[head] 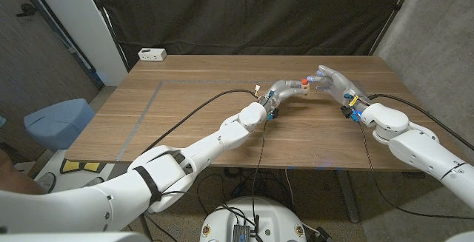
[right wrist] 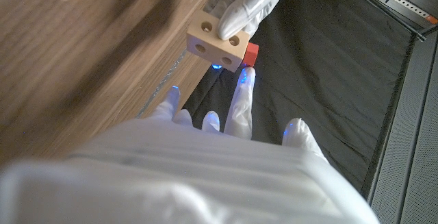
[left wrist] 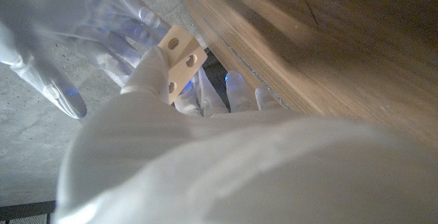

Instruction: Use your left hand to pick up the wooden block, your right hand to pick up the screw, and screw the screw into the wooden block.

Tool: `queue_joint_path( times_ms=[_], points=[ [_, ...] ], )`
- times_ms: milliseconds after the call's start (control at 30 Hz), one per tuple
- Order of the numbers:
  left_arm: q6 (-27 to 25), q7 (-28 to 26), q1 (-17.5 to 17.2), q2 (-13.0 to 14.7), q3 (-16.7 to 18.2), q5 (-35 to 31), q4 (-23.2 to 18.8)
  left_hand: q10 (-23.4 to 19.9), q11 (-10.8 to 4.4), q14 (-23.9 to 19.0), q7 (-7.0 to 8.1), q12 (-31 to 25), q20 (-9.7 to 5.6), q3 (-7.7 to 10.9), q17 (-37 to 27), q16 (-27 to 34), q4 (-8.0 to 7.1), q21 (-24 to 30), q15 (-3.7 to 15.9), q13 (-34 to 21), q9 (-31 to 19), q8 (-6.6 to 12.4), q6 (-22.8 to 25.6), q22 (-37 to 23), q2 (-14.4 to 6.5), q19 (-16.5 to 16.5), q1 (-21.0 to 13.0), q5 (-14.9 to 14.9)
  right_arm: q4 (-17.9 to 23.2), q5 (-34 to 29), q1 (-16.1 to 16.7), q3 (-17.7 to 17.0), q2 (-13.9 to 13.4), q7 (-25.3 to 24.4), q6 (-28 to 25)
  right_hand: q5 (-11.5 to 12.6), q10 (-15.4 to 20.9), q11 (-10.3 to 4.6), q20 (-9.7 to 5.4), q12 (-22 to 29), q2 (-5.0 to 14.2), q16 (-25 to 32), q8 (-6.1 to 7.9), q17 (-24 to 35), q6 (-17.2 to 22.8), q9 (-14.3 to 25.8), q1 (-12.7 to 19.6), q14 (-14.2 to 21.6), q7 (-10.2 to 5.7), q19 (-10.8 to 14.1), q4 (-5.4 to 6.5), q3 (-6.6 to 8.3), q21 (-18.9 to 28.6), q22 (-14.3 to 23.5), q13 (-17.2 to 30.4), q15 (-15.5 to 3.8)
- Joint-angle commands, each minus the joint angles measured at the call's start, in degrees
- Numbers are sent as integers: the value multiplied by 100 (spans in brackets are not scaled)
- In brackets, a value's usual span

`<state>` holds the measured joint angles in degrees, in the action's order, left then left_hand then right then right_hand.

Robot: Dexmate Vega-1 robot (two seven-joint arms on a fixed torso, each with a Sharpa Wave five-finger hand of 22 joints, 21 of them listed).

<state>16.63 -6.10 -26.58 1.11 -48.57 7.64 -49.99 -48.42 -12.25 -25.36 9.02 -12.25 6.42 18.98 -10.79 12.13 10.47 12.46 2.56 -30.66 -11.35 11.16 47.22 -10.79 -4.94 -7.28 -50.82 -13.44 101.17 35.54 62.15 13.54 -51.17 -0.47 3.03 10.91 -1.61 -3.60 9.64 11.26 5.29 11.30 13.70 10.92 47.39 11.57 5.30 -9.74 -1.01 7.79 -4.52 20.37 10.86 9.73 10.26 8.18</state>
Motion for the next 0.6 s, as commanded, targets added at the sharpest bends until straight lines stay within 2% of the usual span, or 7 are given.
queue_joint_path(
  times_ms=[33,267,600],
  points=[
    [-61,-34,-79,66,-5,-27,-177,-46,4,-40,-33,-42,-38,207,-15,30,-157,15,276,-37,-20,36,100,-19,-47,2,-7,-17,151,6,193,-99,-64,-79,13,41,95,-5,49,54,47,46,56,10,132,38,-22,-29,7,35,-8,38,27,10,9,-14],
    [-144,-43,-153,130,-10,-38,-346,-47,3,-39,-33,-43,-34,206,-15,29,-159,14,273,-37,-20,38,102,-19,-47,3,-2,-17,242,23,288,-157,-99,-116,-11,42,171,-13,50,60,53,49,94,9,259,44,-17,-3,40,49,-10,48,27,10,9,-20],
    [-232,-90,-218,211,6,-57,-518,-45,2,-40,-27,-41,-31,210,-13,29,-154,15,269,-36,-20,30,81,-19,-47,1,-9,-18,266,39,259,-142,-159,44,-32,41,260,-20,50,66,51,57,137,7,406,50,-11,39,89,63,-15,56,26,9,9,-32]
  ],
)
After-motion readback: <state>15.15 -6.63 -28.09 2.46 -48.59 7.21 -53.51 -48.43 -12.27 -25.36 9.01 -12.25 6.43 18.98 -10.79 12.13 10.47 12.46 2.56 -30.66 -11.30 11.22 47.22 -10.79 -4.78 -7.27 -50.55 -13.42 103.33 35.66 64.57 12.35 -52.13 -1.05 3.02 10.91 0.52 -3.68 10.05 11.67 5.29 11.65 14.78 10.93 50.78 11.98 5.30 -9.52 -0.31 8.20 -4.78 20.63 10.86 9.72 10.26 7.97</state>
